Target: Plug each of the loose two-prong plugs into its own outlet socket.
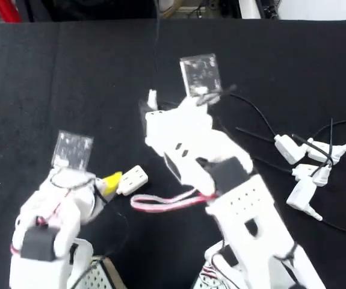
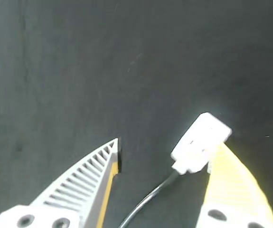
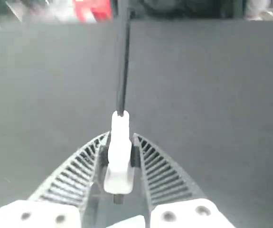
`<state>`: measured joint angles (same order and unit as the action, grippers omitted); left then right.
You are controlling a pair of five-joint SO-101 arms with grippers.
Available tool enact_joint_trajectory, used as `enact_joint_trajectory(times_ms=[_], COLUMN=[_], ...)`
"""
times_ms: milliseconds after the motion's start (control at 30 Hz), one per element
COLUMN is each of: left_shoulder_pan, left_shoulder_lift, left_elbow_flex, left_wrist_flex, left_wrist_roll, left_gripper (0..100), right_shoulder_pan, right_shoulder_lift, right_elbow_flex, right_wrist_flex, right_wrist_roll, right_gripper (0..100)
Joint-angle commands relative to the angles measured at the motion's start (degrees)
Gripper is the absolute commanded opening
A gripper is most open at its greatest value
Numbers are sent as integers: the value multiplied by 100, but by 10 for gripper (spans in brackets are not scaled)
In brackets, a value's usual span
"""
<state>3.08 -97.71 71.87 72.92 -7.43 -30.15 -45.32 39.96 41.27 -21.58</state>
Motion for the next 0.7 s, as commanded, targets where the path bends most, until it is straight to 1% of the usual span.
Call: enact_joint_trajectory(times_ms=[0,100,200,267,367,467,567,667], left_shoulder_pan=[154,207,215,347,822,1226,1182,1033], left_shoulder_lift=[-712,-369,-554,-695,-686,-686,-686,-686], left_elbow_flex=[-119,-171,-40,-57,-145,-303,-286,-391], left_wrist_flex=[141,-193,-651,-686,-712,-791,-1064,-1099], left_wrist_roll=[44,44,53,202,466,651,738,747], left_gripper=[300,300,300,300,300,299,299,299], right_shoulder_pan=[-114,-492,-985,-1134,-1143,-1152,-1160,-1169], right_shoulder_lift=[-760,-1464,-2149,-2457,-2545,-2527,-2624,-2677], right_elbow_flex=[462,1103,1596,1824,2079,2440,2633,2765], right_wrist_flex=[-659,-1090,-1275,-1284,-1310,-1635,-1873,-1776], right_wrist_roll=[-334,-325,-264,-123,0,0,0,0], right_gripper=[12,12,12,12,12,12,12,12])
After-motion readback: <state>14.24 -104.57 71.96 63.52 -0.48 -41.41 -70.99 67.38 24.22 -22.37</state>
